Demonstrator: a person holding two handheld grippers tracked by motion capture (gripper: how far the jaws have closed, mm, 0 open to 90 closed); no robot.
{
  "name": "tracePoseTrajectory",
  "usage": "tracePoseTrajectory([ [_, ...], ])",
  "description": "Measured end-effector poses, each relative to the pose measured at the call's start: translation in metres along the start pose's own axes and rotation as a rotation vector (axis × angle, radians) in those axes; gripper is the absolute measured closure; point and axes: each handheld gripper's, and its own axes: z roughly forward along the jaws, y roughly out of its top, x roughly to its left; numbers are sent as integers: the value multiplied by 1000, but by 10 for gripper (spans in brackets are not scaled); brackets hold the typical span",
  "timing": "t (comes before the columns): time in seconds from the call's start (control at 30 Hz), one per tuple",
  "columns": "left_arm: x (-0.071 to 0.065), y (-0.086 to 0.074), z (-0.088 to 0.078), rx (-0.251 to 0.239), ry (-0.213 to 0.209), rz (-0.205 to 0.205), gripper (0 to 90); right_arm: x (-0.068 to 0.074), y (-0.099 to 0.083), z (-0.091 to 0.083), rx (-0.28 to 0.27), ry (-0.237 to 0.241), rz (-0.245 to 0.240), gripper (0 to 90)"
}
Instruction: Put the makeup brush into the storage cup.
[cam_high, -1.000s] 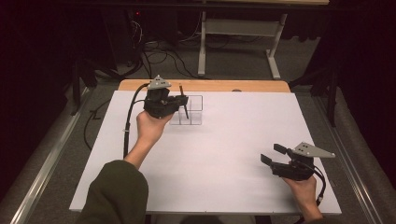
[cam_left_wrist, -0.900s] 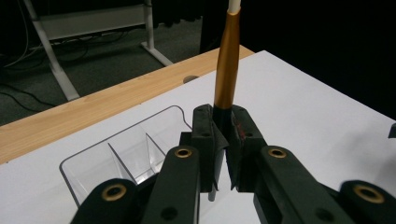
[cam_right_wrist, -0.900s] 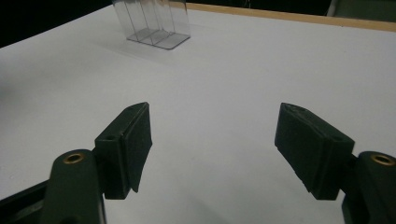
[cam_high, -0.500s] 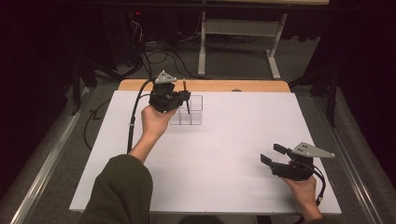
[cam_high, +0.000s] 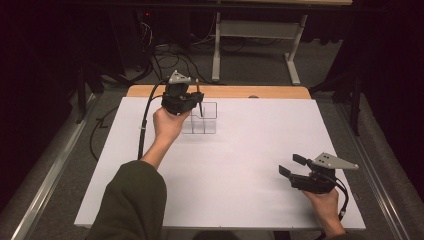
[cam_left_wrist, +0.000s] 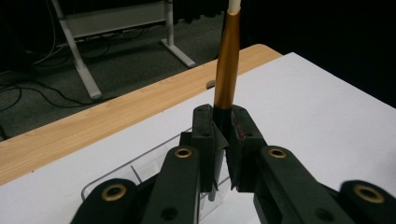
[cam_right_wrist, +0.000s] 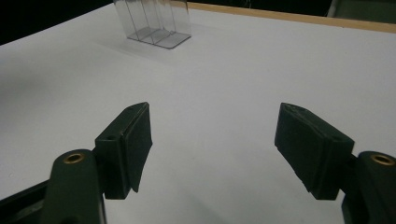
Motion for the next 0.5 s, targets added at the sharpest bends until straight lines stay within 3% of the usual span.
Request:
tracePoseTrajectory([
  [0.5,7,2,13,34,46,-2,825,0,0,1,7,3,2,291],
])
